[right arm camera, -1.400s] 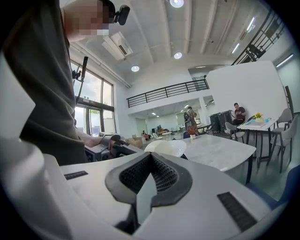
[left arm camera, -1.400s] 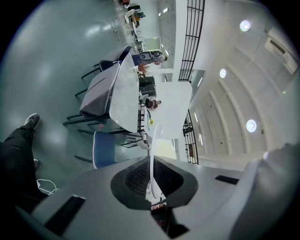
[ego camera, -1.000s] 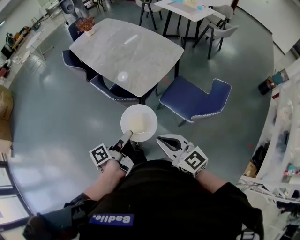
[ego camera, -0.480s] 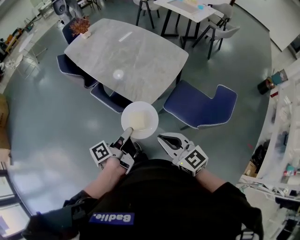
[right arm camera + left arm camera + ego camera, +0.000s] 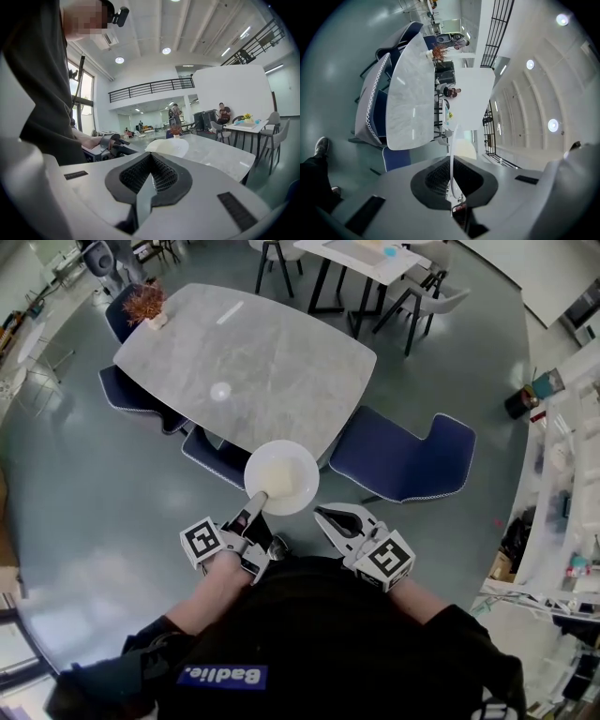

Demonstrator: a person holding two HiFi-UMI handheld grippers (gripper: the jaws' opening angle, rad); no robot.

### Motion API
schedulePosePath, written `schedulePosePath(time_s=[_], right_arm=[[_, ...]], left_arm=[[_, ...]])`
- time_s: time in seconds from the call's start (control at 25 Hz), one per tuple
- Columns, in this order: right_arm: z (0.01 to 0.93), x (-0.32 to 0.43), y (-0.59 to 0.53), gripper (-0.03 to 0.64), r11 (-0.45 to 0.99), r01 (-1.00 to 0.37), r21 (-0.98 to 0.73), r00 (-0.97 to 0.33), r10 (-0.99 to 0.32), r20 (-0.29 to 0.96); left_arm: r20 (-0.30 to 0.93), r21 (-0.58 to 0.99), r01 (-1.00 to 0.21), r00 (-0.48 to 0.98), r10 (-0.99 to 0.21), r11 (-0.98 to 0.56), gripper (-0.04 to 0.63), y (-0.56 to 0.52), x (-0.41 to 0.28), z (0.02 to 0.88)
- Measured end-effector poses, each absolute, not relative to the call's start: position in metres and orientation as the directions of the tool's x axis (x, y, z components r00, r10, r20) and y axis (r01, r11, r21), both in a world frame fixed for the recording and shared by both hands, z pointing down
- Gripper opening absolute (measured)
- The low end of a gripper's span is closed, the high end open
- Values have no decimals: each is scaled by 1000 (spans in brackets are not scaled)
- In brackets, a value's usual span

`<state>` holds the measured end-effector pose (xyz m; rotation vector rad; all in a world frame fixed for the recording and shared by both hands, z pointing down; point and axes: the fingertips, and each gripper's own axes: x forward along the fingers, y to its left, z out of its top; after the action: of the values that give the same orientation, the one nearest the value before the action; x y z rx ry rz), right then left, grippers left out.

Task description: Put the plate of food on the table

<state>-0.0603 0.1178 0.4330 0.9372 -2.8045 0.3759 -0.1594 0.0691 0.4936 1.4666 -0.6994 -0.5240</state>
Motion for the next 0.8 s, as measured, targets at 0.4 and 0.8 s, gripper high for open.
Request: schedulePosePath(time_s=[0.4, 0.8], right_arm=[[435, -69, 83, 9, 743, -639, -199, -766, -592, 250], [443, -40, 33, 9, 784, -585, -206, -808, -543, 230]], left_arm=[[108, 994, -100, 742, -661, 50, 12, 29, -157, 495], [124, 992, -110, 692, -712, 66, 12, -14, -135, 498]])
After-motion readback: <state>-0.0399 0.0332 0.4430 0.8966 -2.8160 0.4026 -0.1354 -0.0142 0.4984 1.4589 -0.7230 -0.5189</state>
